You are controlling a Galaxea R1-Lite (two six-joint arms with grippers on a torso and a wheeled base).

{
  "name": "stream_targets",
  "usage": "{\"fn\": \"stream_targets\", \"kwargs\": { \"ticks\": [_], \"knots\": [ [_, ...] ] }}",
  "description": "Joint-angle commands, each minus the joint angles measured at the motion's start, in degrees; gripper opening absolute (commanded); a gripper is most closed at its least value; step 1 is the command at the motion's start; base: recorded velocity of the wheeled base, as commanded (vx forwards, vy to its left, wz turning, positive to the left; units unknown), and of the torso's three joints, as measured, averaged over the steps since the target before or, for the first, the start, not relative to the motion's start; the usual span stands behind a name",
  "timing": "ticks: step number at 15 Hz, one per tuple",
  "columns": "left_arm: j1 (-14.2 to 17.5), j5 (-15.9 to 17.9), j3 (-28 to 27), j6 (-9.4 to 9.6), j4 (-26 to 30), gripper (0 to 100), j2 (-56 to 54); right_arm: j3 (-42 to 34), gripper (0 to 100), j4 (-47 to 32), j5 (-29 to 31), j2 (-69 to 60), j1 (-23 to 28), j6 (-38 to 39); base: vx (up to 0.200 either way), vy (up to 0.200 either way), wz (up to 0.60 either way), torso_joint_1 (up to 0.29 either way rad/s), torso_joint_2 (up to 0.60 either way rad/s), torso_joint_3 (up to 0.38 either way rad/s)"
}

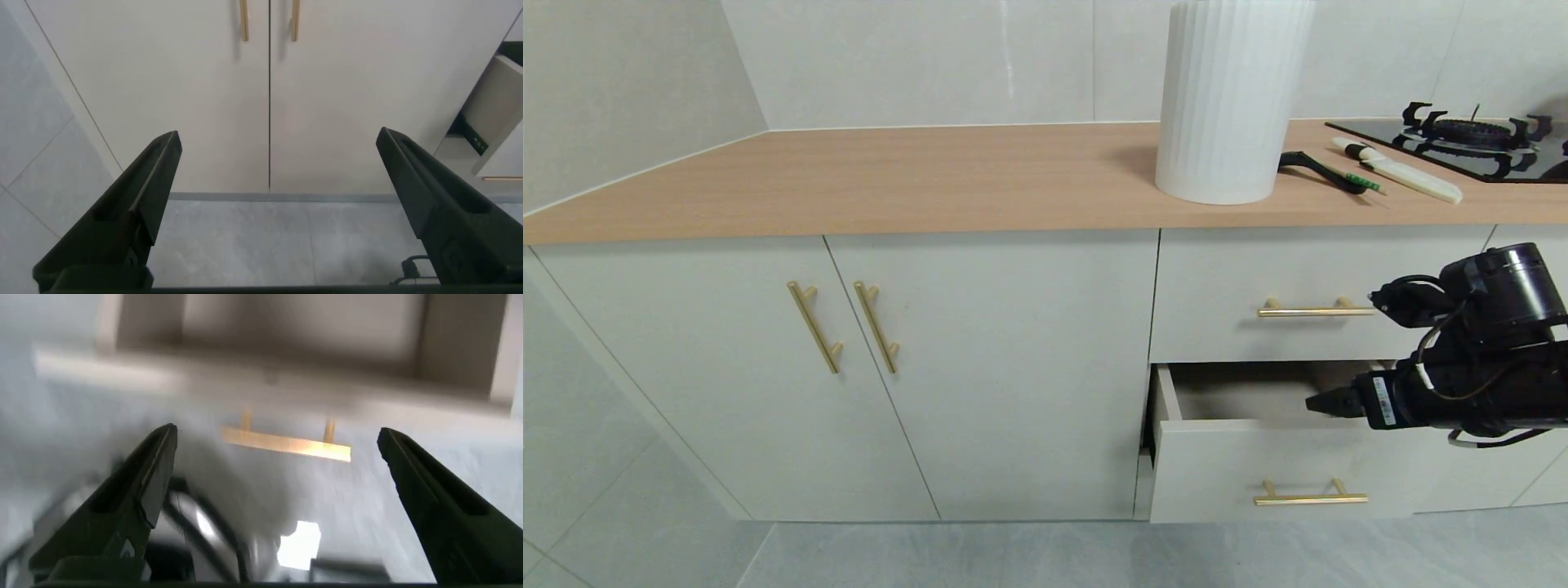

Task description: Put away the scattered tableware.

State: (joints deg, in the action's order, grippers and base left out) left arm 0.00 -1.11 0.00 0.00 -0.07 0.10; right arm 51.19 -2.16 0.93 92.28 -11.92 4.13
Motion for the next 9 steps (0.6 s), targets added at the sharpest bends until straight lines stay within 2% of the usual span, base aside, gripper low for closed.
{"fn": "stream_targets", "kwargs": {
  "ticks": [1, 6, 9],
  "knots": [
    [0.00, -0.03, 0.00, 0.00, -0.01, 100, 0.08, -1.18, 100, 4.35, 0.66, 5.45, -0.03, 0.44, 0.000, 0.000, 0.00, 0.000, 0.00, 0.000],
    [0.00, -0.03, 0.00, 0.00, -0.01, 100, 0.08, -2.67, 100, 14.99, 3.20, 13.10, -0.12, 0.70, 0.000, 0.000, 0.00, 0.000, 0.00, 0.000],
    [0.00, -0.03, 0.00, 0.00, -0.01, 100, 0.08, -3.73, 100, 20.53, 5.49, 16.61, -2.32, 3.07, 0.000, 0.000, 0.00, 0.000, 0.00, 0.000]
  ]
}}
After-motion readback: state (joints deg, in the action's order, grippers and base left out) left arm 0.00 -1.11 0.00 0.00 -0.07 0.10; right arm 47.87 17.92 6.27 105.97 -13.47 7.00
